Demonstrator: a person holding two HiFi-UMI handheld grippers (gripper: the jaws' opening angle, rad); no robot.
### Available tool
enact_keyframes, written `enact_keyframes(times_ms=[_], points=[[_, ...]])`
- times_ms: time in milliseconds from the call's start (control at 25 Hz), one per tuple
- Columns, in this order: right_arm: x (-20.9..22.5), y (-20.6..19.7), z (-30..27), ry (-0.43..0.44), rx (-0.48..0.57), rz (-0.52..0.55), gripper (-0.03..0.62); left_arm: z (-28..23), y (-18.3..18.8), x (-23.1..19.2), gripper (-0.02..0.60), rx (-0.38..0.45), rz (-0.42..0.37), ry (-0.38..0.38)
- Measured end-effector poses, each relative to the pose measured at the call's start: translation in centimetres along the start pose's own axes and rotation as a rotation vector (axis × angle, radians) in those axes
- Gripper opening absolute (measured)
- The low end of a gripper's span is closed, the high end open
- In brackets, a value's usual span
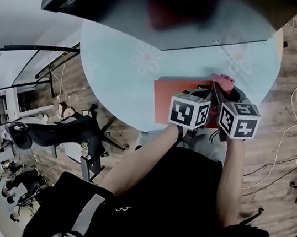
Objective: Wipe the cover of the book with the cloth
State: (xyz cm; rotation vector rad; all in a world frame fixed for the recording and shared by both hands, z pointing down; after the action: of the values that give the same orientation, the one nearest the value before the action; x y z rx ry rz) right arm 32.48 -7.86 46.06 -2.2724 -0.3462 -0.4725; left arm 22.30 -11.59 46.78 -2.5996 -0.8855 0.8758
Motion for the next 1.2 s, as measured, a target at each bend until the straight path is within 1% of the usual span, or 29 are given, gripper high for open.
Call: enact_keyframes(times_ms=[120,280,360,480,560,640,720,800,880,960,1080,1200], points=[[-0.3,0.7,1.1,0.000,0.043,-0.021,0.100,0.3,0.0,0.7,0.015,0.022,-0.015,-0.023],[-1.8,1.8,2.4,0.013,0.096,-0.011,0.100,2.2,-0.4,0.2,0.015,0.070,0.001,-0.042],[-3.4,1.9,2.8,0.024,0.105,-0.001,0.100,4.0,-1.5,-1.1,0.015,0.093,0.031,-0.033],[-5.8,2.1,2.4,0.049,0.109,0.002,0.100,6.5,-2.6,-4.7,0.015,0.131,0.106,-0.003],[-7.6,1.9,2.1,0.069,0.099,0.019,0.100,8.4,-3.6,-7.2,0.015,0.160,0.161,0.025],[-9.6,1.2,1.8,0.087,0.066,0.049,0.100,10.2,-5.0,-9.3,0.015,0.185,0.226,0.054],[-11.5,0.4,1.3,0.110,0.032,0.068,0.100,11.6,-6.3,-11.0,0.015,0.209,0.288,0.076],[-13.4,-0.3,0.3,0.147,0.007,0.084,0.100,12.9,-7.3,-12.5,0.014,0.241,0.332,0.092],[-15.3,-1.0,-1.2,0.193,-0.013,0.109,0.100,13.9,-7.9,-13.6,0.015,0.278,0.346,0.102],[-17.1,-1.5,-2.7,0.229,-0.023,0.127,0.100,14.9,-8.5,-14.6,0.015,0.306,0.340,0.113],[-19.3,-2.7,-3.8,0.250,-0.043,0.159,0.100,16.4,-10.1,-15.3,0.014,0.327,0.352,0.123],[-20.4,-2.7,-4.9,0.261,-0.065,0.174,0.100,16.9,-9.9,-15.7,0.015,0.349,0.357,0.108]])
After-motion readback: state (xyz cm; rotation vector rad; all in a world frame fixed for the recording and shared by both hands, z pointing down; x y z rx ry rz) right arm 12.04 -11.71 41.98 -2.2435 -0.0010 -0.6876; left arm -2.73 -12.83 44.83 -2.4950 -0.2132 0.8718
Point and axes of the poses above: the fingertips, and each gripper's own axes: z backward along the fingers, x to its right, y out of its top, the point moved 8 cm from there along z, backward along the fingers, and after that the axes turned 2 degrees about z, right-handed, at the moved point
